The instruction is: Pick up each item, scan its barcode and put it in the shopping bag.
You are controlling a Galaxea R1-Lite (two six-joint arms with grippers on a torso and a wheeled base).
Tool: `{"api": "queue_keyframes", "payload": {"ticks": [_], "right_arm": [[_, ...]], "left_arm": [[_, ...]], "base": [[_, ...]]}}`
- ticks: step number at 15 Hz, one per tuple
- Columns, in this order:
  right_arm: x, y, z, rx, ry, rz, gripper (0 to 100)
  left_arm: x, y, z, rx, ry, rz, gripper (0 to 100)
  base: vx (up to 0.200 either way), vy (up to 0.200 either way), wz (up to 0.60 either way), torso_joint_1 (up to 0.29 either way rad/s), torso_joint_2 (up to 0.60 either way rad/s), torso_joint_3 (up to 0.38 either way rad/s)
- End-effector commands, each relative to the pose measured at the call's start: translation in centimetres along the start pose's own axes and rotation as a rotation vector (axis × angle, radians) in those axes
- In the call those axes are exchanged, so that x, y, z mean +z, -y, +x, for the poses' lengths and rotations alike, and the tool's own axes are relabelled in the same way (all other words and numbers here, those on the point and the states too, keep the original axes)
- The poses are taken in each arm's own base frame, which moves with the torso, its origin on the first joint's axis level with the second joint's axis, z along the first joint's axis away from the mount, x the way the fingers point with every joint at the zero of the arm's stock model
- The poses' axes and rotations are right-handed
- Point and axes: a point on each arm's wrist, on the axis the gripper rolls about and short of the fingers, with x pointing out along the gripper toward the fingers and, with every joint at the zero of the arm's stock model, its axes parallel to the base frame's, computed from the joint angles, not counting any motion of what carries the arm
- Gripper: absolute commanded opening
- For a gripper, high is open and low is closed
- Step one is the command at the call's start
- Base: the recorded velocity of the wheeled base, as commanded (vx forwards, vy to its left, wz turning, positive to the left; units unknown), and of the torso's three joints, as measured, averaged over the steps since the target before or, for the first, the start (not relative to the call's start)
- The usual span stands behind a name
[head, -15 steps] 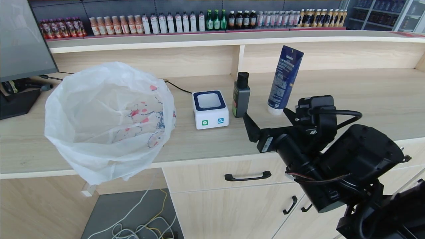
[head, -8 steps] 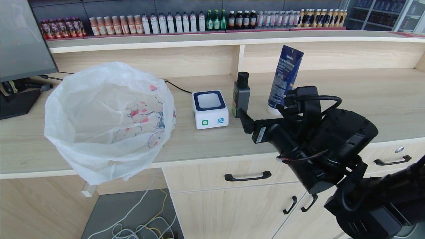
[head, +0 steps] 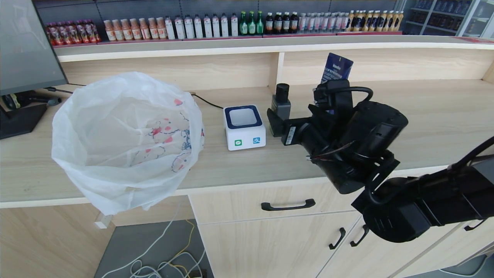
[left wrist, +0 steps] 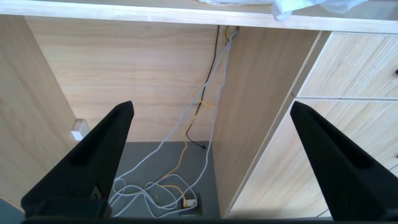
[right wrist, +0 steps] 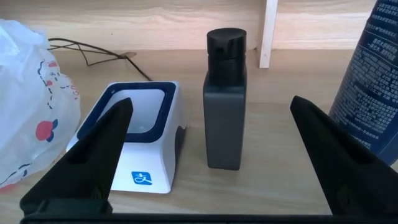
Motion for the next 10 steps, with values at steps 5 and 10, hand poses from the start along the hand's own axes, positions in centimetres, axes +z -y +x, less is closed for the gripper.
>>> {"api": "queue_keyframes", "payload": {"ticks": [5,10], "right_arm": [[-0.9,-0.6,2.9,-0.011,0.015,0.0,100],[-1.0,-0.6,4.1,-0.011,0.022,-0.001,100]], "left_arm": [[0.0,0.0,0.0,0.0,0.0,0.0,100],[0.0,0.0,0.0,0.0,0.0,0.0,100]], "base": [[0.0,0.0,0.0,0.0,0.0,0.0],[0.0,0.0,0.0,0.0,0.0,0.0]]}}
